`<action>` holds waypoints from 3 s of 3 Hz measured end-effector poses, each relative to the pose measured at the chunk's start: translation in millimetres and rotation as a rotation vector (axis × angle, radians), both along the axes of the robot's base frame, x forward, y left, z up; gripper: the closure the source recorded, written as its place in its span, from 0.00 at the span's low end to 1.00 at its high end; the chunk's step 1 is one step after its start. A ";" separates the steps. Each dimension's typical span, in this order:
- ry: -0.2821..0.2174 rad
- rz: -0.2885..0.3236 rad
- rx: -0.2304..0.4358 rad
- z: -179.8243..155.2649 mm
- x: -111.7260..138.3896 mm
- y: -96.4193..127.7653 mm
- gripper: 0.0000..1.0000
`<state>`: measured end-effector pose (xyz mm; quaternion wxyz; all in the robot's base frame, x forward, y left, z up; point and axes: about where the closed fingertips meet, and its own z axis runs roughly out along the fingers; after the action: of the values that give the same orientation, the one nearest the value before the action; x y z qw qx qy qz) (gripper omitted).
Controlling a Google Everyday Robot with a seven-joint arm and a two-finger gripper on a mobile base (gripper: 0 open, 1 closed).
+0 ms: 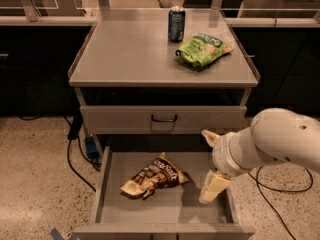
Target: Pick brown chip bag from middle drawer and place on counter
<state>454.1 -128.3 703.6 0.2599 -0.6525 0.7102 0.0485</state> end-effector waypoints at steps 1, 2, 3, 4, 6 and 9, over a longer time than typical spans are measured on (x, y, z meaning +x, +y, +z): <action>0.030 0.037 0.012 -44.1 10.5 9.8 0.00; 0.042 0.065 0.017 -76.4 18.6 21.9 0.00; 0.000 0.074 -0.004 -107.9 30.4 51.1 0.00; 0.000 0.074 -0.004 -108.2 30.4 51.0 0.00; 0.009 0.114 -0.026 -148.7 47.8 58.0 0.00; -0.015 0.252 -0.061 -247.5 110.8 120.7 0.00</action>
Offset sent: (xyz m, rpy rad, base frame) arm 0.0289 0.0333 -0.1130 0.0253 0.0552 0.0893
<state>564.9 -7.7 456.1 0.2369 -0.7446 0.6217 0.0544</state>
